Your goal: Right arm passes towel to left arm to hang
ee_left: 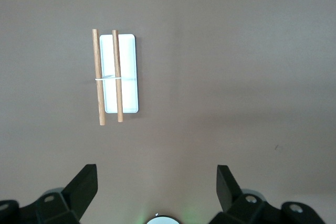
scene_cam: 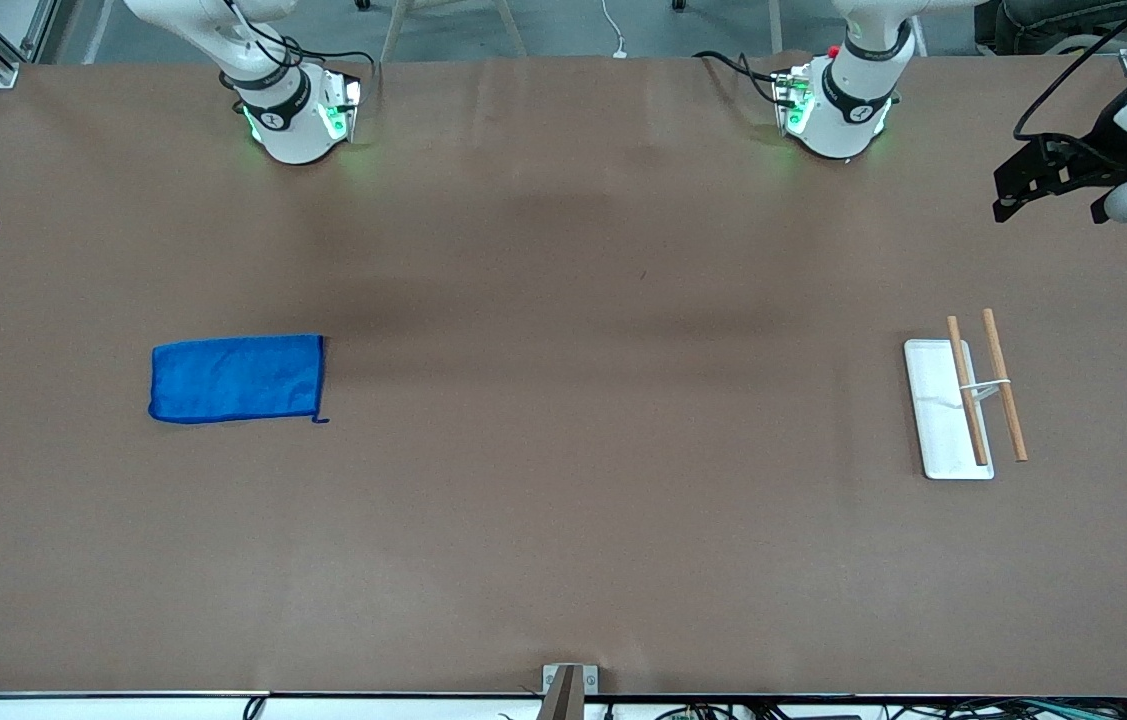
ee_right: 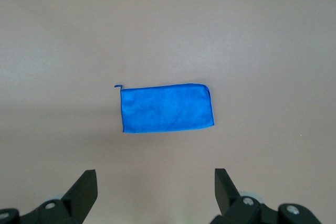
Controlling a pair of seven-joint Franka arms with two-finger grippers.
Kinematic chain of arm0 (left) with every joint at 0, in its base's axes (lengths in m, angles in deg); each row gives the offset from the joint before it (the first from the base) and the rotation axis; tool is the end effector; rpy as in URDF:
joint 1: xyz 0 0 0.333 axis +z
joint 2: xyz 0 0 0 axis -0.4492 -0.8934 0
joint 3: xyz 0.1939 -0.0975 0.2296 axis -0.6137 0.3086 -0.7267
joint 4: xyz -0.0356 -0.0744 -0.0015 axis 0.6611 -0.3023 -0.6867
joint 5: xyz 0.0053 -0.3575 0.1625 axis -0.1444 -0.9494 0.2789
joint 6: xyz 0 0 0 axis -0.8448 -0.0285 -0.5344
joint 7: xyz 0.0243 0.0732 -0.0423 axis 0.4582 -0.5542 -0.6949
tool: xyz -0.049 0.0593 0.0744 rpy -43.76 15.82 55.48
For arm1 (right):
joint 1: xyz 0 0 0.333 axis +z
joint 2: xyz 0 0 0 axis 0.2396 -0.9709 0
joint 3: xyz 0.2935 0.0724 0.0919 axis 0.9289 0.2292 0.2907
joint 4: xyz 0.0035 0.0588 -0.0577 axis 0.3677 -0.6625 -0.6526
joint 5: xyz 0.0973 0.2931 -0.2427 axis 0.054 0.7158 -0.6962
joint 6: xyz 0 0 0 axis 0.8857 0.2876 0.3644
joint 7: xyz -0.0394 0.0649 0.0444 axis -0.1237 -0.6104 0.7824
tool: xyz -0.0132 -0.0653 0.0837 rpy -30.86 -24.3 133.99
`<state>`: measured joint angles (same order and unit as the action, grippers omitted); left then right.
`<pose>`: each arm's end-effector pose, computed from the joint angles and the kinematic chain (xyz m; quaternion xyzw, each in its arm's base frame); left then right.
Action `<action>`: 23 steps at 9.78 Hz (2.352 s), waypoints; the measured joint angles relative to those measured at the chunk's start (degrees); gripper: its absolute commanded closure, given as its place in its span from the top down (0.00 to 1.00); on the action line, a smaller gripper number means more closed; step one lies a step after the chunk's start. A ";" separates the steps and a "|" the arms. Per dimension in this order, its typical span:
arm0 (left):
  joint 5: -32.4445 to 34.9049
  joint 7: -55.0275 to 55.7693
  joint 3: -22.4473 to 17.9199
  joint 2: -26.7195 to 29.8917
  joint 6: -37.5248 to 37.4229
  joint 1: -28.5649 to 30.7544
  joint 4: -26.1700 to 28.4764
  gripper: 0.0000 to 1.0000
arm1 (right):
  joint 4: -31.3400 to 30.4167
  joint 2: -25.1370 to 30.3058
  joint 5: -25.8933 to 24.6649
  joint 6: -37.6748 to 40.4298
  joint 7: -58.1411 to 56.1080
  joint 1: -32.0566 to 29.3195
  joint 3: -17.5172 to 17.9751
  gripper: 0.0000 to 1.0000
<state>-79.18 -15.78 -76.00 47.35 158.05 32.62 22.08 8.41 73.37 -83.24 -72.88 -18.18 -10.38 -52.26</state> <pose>0.5174 -0.0634 0.6666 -0.9997 0.0220 0.0052 0.0104 0.5337 -0.0525 0.6877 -0.9999 0.0025 -0.0095 0.0070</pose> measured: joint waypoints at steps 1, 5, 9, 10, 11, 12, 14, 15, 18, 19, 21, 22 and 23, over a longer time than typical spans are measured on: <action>0.00 0.00 0.00 0.00 0.00 0.00 0.00 1.00 | 0.00 -0.05 0.00 -0.09 0.00 0.09 0.01 0.98; 0.00 0.00 -0.03 0.00 0.00 0.00 0.00 1.00 | 0.00 -0.10 0.00 -0.22 0.01 0.10 0.01 0.95; 0.00 0.00 -0.02 -0.07 0.00 0.00 -0.01 1.00 | -9.38 -0.92 0.00 -9.67 0.01 0.05 -0.32 0.96; 0.00 0.00 -0.02 -0.07 0.00 0.00 -0.02 1.00 | -13.88 -1.28 0.00 -14.35 0.01 -0.13 -0.40 0.96; 0.00 0.00 -0.03 -0.08 0.00 0.02 -0.02 1.00 | -18.99 -1.61 0.00 -20.31 -0.07 -0.71 -0.50 0.96; 0.00 0.00 -0.02 -0.10 0.00 0.01 -0.03 1.00 | -24.16 -2.05 -0.01 -26.45 -1.04 -1.50 -0.57 0.96; 0.00 0.00 0.00 -0.14 0.00 -0.02 -0.03 1.00 | -33.65 -4.76 -0.02 -39.56 -5.47 -4.03 -0.80 0.96; 0.00 0.00 0.01 -0.16 0.00 -0.03 -0.04 1.00 | -37.27 -7.63 -0.02 -46.37 -8.10 -5.71 -0.91 0.96; 0.00 0.00 0.04 -0.21 0.00 -0.06 -0.06 1.00 | -40.59 -18.38 -0.02 -56.04 -11.08 -8.20 -0.92 0.95; 0.00 0.00 0.04 -0.22 0.00 -0.05 -0.07 1.00 | -40.82 -21.07 -0.02 -59.16 -11.08 -8.18 -0.73 0.95; 0.00 0.00 0.06 -0.23 0.00 -0.11 -0.08 1.00 | -41.97 -26.15 -0.01 -65.22 -11.08 -8.08 -0.30 0.92; 0.00 0.00 0.13 -0.24 0.00 -0.16 -0.08 1.00 | -42.06 -28.00 0.00 -66.24 -11.08 -7.89 0.04 0.90; 0.00 0.00 0.18 -0.24 0.00 -0.17 -0.08 1.00 | -42.06 -28.98 0.01 -66.80 -11.07 -7.45 0.33 0.88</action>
<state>-79.18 -15.78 -75.82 47.11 158.05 32.45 22.00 -33.65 44.40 -83.24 -139.68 -29.24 -17.83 -51.94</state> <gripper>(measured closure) 0.000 0.075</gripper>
